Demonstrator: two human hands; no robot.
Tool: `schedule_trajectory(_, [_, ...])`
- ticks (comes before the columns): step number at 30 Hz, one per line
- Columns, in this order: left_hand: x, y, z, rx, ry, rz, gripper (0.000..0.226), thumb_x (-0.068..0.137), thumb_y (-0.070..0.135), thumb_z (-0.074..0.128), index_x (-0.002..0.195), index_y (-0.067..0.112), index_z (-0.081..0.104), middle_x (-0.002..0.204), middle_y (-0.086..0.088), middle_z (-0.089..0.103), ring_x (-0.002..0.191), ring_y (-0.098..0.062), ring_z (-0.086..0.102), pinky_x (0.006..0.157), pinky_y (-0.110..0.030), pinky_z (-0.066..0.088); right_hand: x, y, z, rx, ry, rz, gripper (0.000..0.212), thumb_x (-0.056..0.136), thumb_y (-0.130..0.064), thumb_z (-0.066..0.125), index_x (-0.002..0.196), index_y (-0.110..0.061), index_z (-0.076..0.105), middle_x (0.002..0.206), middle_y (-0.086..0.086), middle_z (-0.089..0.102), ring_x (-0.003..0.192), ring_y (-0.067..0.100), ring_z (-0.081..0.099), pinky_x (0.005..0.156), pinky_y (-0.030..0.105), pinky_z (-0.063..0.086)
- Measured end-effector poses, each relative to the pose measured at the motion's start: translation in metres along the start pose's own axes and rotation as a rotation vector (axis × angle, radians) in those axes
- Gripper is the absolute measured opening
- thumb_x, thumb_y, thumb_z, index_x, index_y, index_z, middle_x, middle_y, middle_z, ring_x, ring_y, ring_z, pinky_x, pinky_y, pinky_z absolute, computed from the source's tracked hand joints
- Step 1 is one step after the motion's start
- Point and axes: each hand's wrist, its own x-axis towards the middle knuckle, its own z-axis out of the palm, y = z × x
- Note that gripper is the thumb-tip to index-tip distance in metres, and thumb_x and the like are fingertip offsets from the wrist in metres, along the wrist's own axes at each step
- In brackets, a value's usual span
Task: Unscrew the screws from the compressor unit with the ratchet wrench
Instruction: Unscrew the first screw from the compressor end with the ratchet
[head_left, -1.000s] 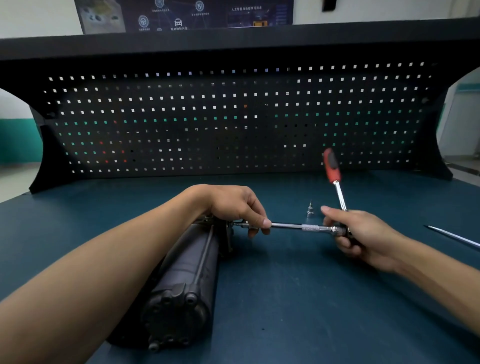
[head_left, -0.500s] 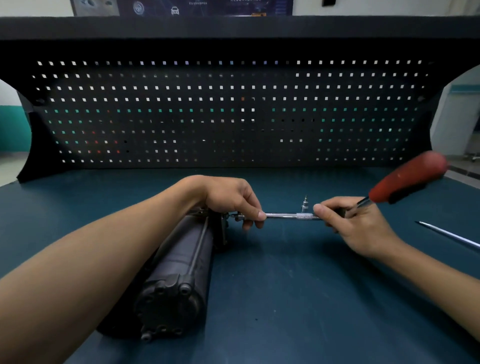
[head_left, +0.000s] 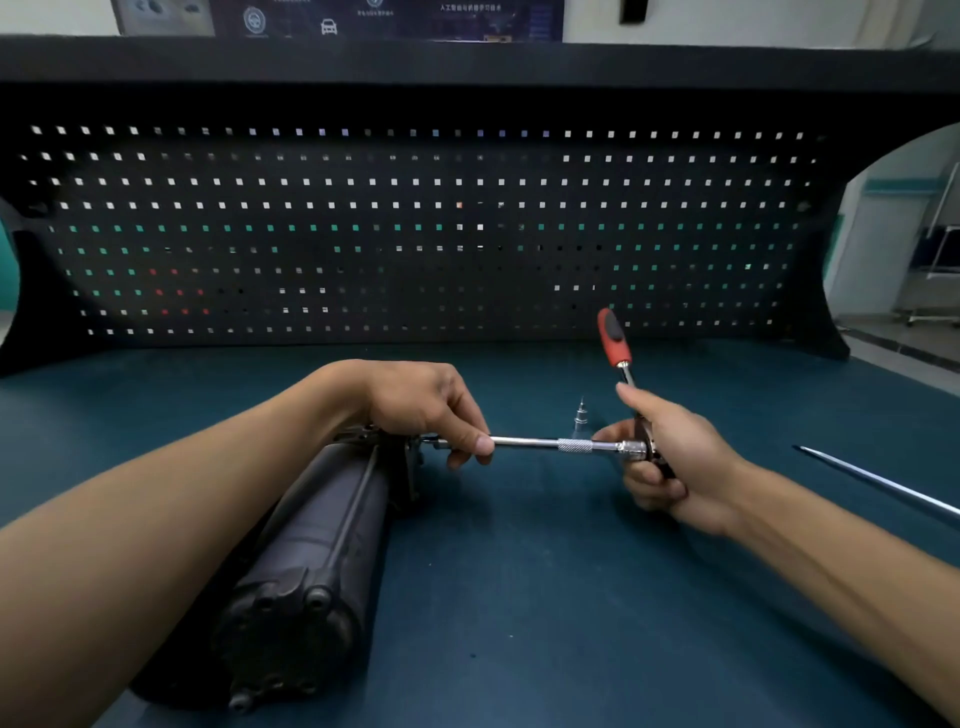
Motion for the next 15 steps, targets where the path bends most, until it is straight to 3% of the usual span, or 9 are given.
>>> schedule_trajectory(3, [0.0,0.0,0.0,0.002,-0.006,0.001,0.016,0.088,0.043,0.071,0.085,0.029,0.079,0.069,0.011,0.069,0.061,0.003,0.051,0.059,-0.005,0.035,-0.001,0.001,-0.001,0.008,-0.043,0.05,0.049,0.098,-0.055,0.045,0.082,-0.011,0.062,0.041,0.001,0.032,0.031,0.012,0.018,0.046,0.027,0.011])
schedule_trajectory(6, [0.001,0.001,0.002,0.011,-0.002,-0.009,0.015,0.088,0.042,0.072,0.084,0.029,0.079,0.069,0.011,0.069,0.061,0.002,0.049,0.059,-0.007,0.036,-0.002,0.007,-0.002,-0.03,-0.03,0.002,0.046,0.096,-0.054,0.051,0.082,-0.012,0.063,0.043,0.003,0.035,0.033,0.013,0.022,0.044,0.026,0.014])
schedule_trajectory(11, [0.001,0.006,0.0,0.017,-0.01,-0.036,0.015,0.091,0.039,0.068,0.091,0.027,0.078,0.069,0.012,0.069,0.064,0.003,0.052,0.061,-0.007,0.037,0.001,0.017,-0.001,-0.179,0.09,-0.368,0.051,0.075,-0.064,0.061,0.071,-0.013,0.066,0.044,0.006,0.044,0.036,0.016,0.039,0.035,0.021,0.026])
schedule_trajectory(15, [-0.002,0.008,0.001,0.024,-0.059,-0.077,0.023,0.096,0.042,0.06,0.094,0.028,0.078,0.075,0.012,0.073,0.071,0.004,0.055,0.067,-0.006,0.037,0.0,0.023,-0.002,-0.301,0.112,-0.625,0.052,0.079,-0.057,0.062,0.06,-0.009,0.061,0.046,0.004,0.045,0.04,0.015,0.043,0.04,0.02,0.034])
